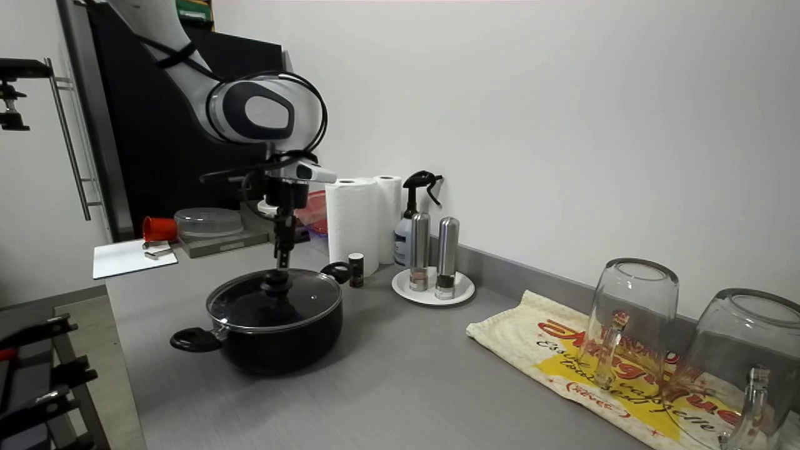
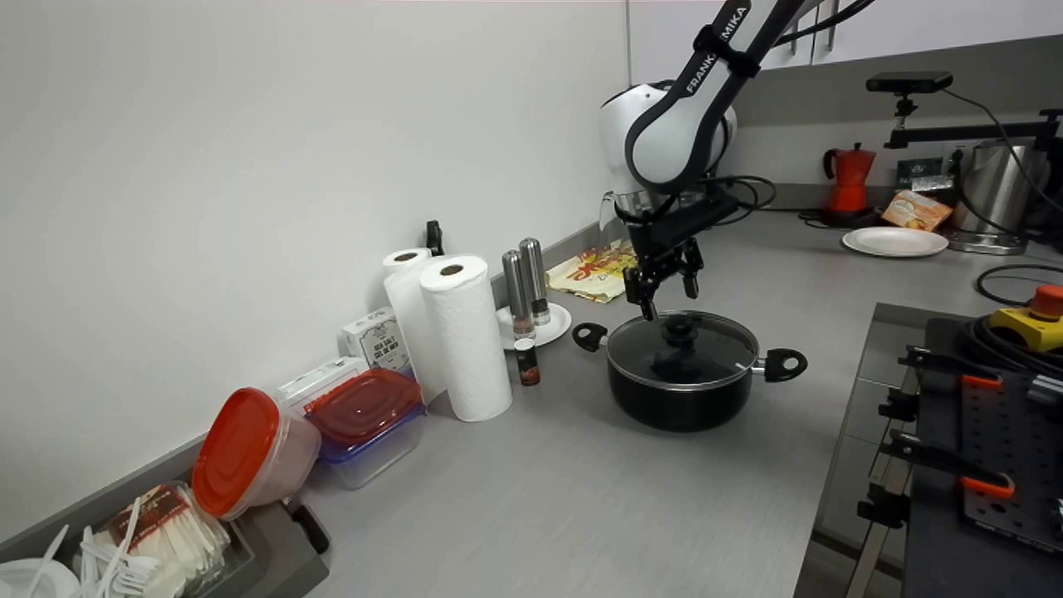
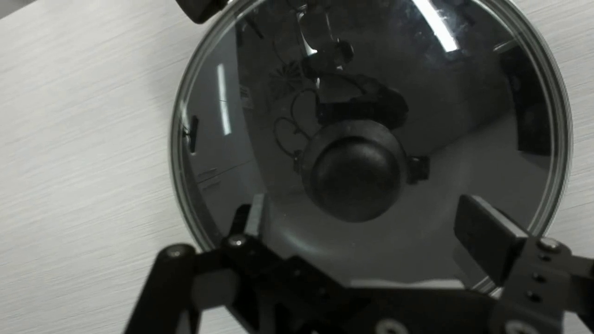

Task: Shift the lid to the counter

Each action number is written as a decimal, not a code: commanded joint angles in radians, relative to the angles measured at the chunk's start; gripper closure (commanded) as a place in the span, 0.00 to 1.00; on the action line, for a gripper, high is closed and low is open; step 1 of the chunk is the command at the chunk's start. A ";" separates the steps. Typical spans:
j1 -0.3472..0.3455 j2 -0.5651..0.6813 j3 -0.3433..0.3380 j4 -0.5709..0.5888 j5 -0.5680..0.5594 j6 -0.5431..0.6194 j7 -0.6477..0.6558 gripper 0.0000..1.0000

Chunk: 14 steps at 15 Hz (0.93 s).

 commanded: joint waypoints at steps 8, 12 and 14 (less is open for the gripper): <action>-0.002 0.023 0.012 -0.012 0.078 -0.010 -0.058 0.25; -0.001 0.023 0.011 -0.010 0.078 -0.010 -0.060 0.48; -0.002 0.023 0.009 -0.009 0.078 -0.011 -0.061 0.65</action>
